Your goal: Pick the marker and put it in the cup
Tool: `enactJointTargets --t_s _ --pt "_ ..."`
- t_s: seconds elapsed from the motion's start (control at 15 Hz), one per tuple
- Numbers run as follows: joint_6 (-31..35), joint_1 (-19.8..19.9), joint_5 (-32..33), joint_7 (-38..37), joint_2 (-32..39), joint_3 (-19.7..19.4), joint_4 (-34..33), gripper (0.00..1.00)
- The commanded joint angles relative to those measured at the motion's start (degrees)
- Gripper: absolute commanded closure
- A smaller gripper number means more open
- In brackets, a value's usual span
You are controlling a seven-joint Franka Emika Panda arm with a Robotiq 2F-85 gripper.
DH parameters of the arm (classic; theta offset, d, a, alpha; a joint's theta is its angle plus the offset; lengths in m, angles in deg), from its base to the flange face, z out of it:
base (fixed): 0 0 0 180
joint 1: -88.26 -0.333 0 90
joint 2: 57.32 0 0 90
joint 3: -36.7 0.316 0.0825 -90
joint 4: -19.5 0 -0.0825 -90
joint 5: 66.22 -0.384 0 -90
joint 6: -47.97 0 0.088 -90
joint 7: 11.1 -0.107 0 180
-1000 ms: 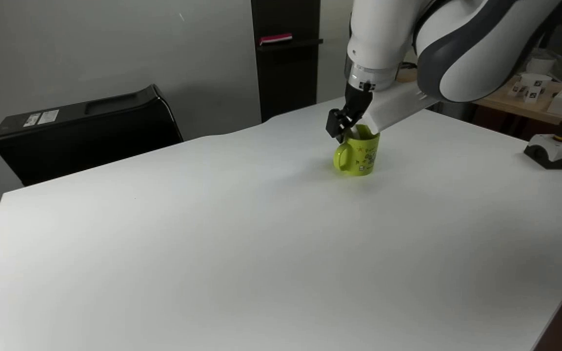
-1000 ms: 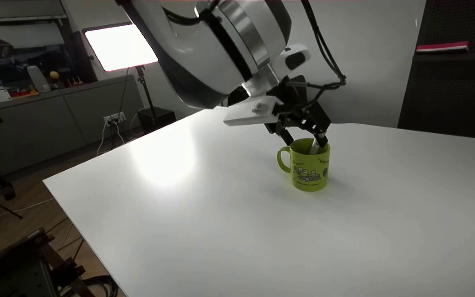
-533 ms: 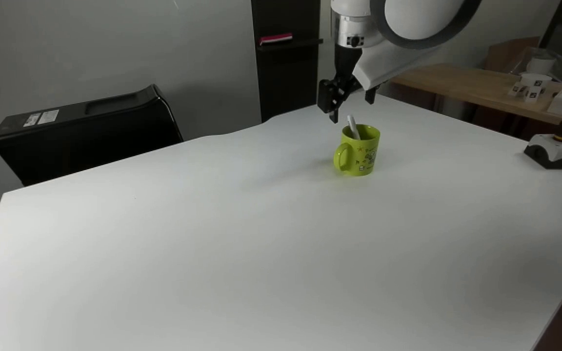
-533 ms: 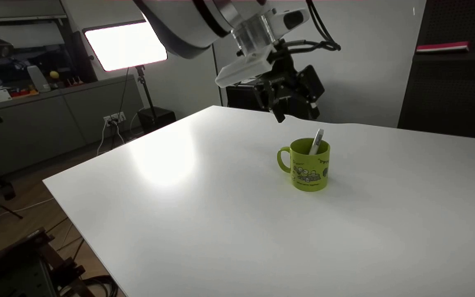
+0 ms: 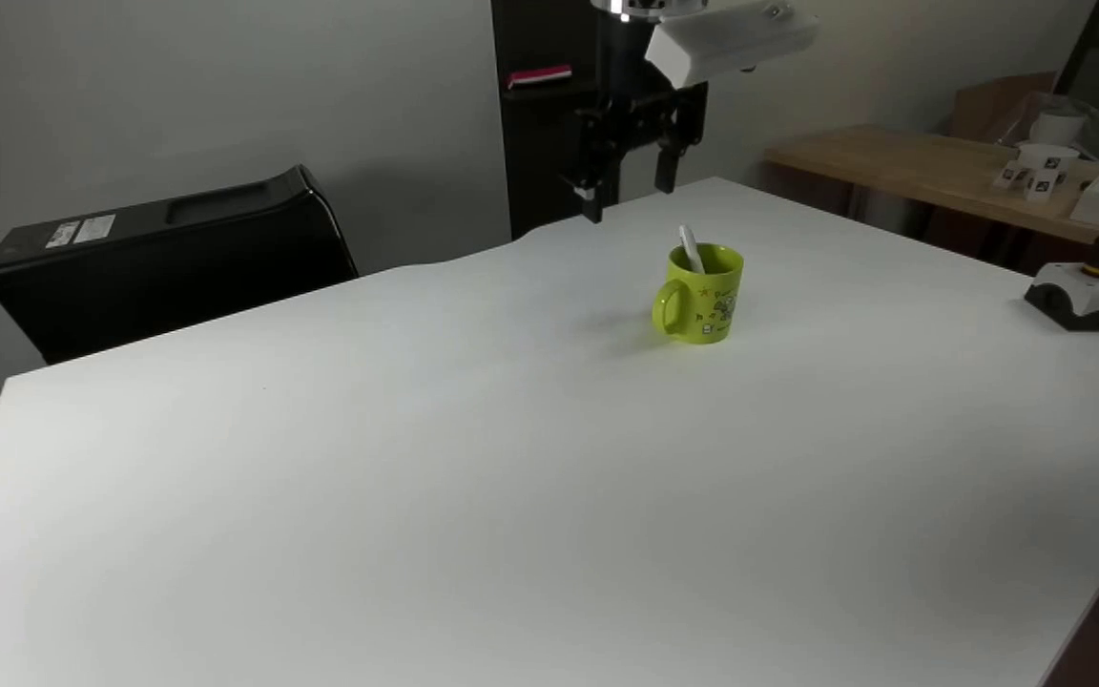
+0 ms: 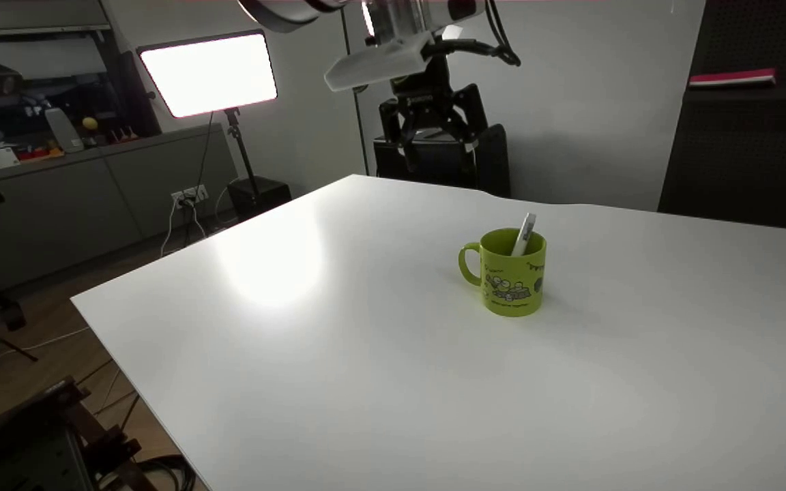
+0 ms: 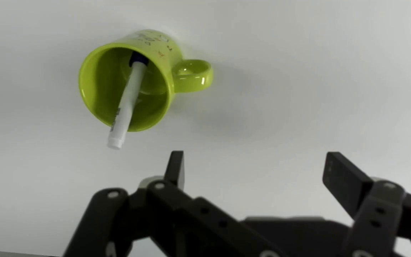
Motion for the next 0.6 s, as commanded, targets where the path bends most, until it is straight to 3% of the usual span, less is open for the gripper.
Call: enactJointTargets --t_s 0.0,0.27,0.53 --pt "-4.56 1.23 -5.87 5.71 0.66 3.03 -3.29 0.0" --pt "-7.59 1.19 -9.34 9.56 1.19 4.59 -4.71 0.0" --pt "-5.28 0.0 -7.69 7.46 0.46 3.41 -2.3 0.0"
